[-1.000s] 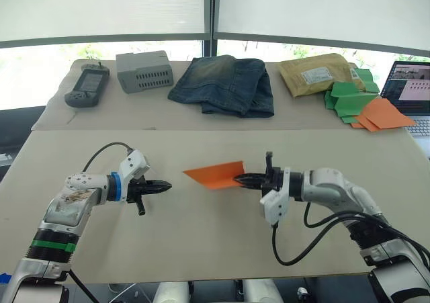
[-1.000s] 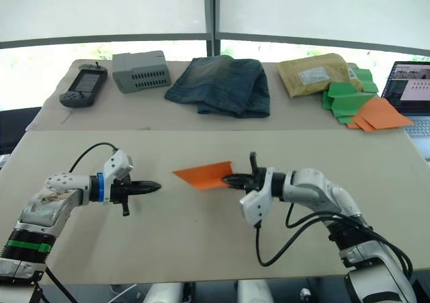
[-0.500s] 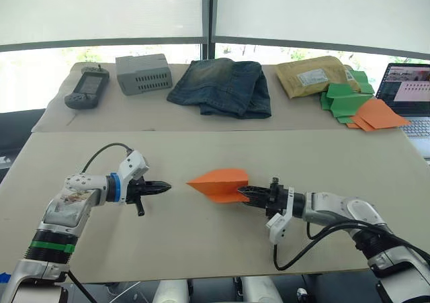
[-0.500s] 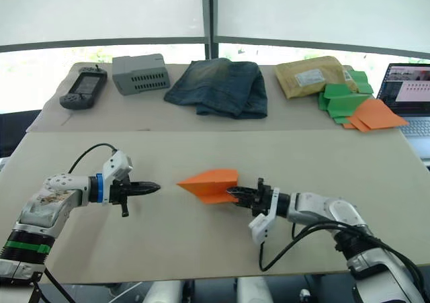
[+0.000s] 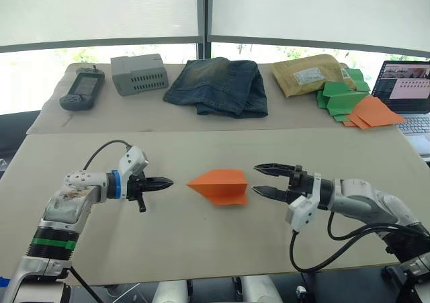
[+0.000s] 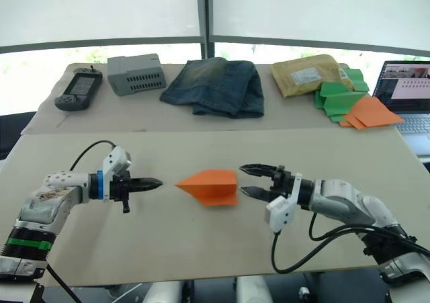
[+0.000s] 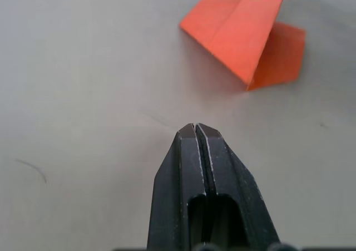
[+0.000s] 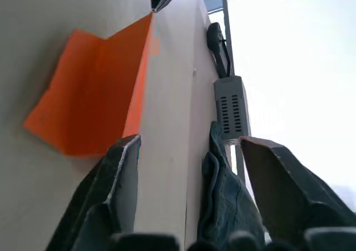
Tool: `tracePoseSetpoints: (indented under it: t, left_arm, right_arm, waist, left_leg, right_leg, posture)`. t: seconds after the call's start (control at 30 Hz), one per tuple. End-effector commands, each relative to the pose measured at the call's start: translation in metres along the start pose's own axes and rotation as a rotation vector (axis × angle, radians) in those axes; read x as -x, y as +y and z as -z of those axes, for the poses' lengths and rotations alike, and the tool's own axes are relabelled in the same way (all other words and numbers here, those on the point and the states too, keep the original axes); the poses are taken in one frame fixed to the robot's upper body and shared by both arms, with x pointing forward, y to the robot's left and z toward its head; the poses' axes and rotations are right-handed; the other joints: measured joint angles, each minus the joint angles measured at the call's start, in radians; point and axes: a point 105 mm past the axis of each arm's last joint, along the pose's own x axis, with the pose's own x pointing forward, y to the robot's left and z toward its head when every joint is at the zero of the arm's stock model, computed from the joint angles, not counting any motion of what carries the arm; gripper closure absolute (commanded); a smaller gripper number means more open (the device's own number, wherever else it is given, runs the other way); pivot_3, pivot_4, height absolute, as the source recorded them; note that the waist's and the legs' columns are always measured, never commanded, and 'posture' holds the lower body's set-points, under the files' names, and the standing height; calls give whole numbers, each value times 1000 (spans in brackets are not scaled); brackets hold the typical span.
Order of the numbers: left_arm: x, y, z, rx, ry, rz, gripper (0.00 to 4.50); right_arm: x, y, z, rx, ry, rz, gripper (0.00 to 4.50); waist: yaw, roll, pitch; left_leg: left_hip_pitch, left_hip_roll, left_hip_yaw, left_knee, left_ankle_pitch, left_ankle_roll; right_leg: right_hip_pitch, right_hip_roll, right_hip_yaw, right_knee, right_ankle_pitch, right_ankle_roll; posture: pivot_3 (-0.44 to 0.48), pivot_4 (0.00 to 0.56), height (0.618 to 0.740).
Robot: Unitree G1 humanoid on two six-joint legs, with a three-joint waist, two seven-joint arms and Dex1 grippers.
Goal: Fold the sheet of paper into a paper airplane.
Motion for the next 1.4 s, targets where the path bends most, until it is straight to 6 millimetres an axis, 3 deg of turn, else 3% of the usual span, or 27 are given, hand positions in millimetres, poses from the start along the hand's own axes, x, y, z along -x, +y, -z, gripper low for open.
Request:
tracePoseSetpoints:
  t: [0.03, 0.2, 0.23, 0.53, 0.67, 1.1, 1.4]
  left_arm:
    - [2, -4, -23, -38, -63, 10, 4500]
    - [0, -8, -21, -42, -43, 11, 4500]
    - [0, -8, -20, -42, -41, 10, 4500]
    - [-1, -11, -15, -35, -33, 1, 4500]
    - [-2, -11, -13, -35, -28, -6, 4500]
    - [-2, -9, -8, -48, -5, -7, 4500]
    - [-10, -12, -12, -63, 0, 33, 4500]
  right_arm:
    - [-15, -17, 8, -220, 39, 44, 2643]
    - [-39, -11, 20, -605, 91, -33, 4413]
    - [-43, -9, 21, -647, 99, -55, 4467]
    - [-88, -6, 0, -820, 33, -193, 4467]
    - [-99, 6, -5, -853, 38, -262, 4467]
    - [-77, 26, -26, -1042, 56, -317, 4467]
    - [-76, 44, -33, -1065, 100, -267, 4467]
  waist:
    - [-4, 0, 0]
    - [-5, 0, 0]
    - [-5, 0, 0]
    - [-5, 0, 0]
    - [0, 0, 0]
    - [19, 0, 0]
    - [17, 0, 0]
  left_leg:
    - [0, 0, 0, 0, 0, 0]
    - [-1, 0, -4, 0, 0, 0]
    - [-1, 0, -4, 0, 0, 0]
    - [-2, 0, -4, -1, 0, 0]
    - [-3, 0, -3, 0, 0, 0]
    - [-3, -1, -2, 0, 0, 0]
    - [-2, -1, -1, 0, 0, -1]
  right_leg:
    - [0, 0, 0, 0, 0, 0]
    - [0, 0, -1, 0, 4, -6]
    - [-1, 0, -1, 0, 4, -7]
    - [-2, 1, -2, 0, 4, -7]
    - [-2, 0, -2, 0, 4, -7]
    - [-2, 0, -3, 0, 4, -7]
    - [-2, 1, -3, 0, 1, -2]
  posture:
    - [0, 150, 722]
    - [0, 150, 722]
    - [0, 150, 722]
    - [0, 150, 722]
    - [0, 150, 722]
    - [0, 150, 722]
    - [0, 150, 722]
